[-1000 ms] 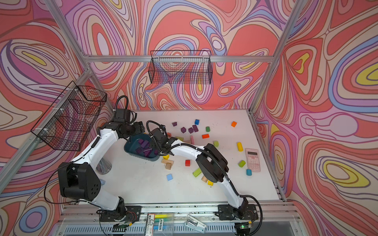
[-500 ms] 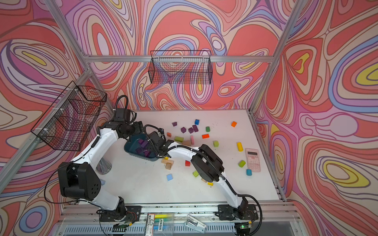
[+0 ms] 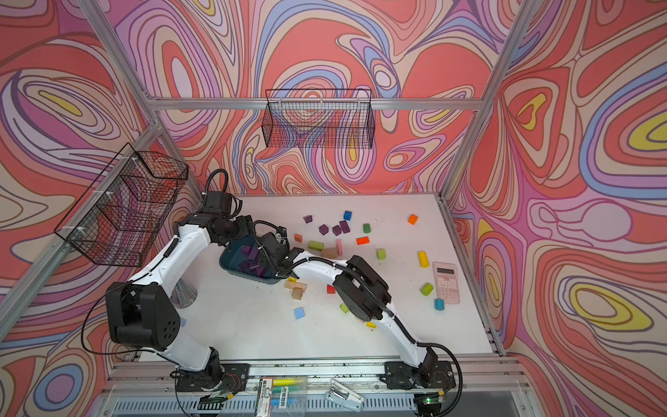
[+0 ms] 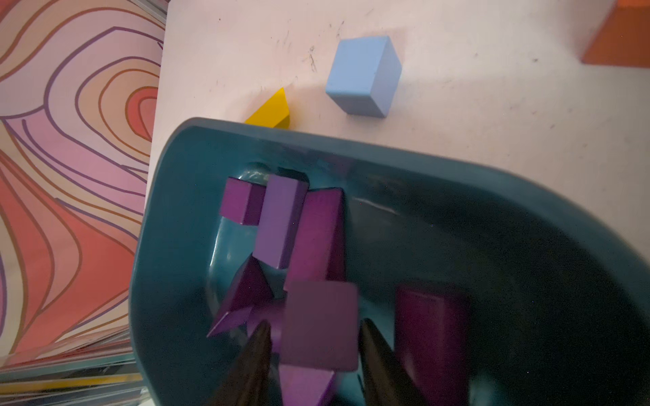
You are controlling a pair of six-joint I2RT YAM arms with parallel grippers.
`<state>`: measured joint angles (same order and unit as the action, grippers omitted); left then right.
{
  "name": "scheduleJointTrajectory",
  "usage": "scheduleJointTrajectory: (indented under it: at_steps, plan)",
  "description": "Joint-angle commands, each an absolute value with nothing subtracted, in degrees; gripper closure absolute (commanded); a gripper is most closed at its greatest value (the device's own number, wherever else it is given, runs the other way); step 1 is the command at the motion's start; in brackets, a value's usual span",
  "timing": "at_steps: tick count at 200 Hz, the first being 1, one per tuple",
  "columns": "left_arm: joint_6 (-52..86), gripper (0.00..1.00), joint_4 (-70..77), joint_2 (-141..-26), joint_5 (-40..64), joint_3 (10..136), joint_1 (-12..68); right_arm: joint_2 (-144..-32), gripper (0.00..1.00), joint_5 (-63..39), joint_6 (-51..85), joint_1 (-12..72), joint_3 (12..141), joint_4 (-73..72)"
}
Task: Pick purple bricks into the storage bin
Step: Place the building block in the storage box.
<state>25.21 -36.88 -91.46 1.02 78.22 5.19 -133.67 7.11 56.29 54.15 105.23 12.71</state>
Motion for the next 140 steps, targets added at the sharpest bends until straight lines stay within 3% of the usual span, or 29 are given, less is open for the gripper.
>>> scheduleJointTrajectory:
  at_steps: [1, 140]
  plan:
    - [25.75, 0.12, -38.23, -91.32, 0.96, 79.04, 4.92, -130.61, 0.50, 8.61, 56.25, 54.32, 102.93, 13.60]
    - [26.70, 0.12, -38.10, -93.52, 3.58, 78.92, 5.78, -115.84, 0.26, 15.37, 43.90, 54.25, 96.06, 20.04]
